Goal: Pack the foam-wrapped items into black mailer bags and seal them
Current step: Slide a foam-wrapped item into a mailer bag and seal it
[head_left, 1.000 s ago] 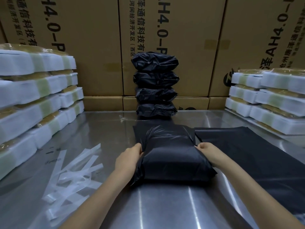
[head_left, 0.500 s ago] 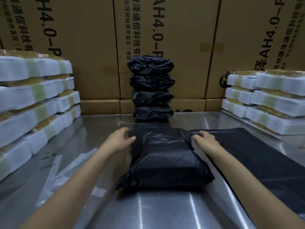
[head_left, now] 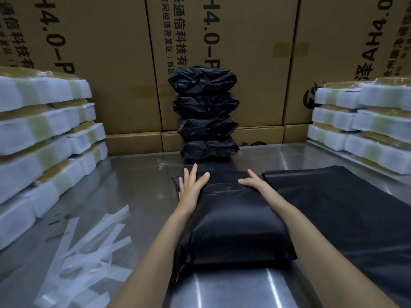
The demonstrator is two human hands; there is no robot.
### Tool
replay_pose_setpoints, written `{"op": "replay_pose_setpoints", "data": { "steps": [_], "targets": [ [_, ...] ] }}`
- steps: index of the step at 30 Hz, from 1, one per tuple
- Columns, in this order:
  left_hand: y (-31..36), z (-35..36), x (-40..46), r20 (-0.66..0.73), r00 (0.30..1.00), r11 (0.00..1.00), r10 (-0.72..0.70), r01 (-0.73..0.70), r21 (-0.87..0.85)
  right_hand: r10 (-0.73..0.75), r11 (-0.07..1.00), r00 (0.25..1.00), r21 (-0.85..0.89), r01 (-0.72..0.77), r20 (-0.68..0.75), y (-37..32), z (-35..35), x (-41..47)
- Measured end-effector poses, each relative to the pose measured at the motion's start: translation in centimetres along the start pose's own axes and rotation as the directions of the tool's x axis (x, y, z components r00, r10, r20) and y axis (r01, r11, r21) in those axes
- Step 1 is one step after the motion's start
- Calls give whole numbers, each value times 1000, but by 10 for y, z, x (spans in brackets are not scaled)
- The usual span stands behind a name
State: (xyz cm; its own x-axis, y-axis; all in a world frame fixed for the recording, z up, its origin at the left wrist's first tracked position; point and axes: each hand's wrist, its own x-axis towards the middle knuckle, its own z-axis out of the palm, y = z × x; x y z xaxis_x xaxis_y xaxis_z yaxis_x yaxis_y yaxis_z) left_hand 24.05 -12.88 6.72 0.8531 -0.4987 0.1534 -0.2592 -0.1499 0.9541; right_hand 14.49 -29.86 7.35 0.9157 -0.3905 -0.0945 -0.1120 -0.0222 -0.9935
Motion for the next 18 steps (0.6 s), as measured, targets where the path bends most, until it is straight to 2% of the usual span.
{"op": "replay_pose_setpoints", "data": {
  "steps": [8,18],
  "targets": [
    [-6,4,4,-39,999,991,5,-11,-137,-91,994,995,60,94,-47,6,1,-3],
    [-9,7,5,4,1000,950,-1,3,-312,-102,993,993,48,104,-52,8,1,-1]
  ]
}}
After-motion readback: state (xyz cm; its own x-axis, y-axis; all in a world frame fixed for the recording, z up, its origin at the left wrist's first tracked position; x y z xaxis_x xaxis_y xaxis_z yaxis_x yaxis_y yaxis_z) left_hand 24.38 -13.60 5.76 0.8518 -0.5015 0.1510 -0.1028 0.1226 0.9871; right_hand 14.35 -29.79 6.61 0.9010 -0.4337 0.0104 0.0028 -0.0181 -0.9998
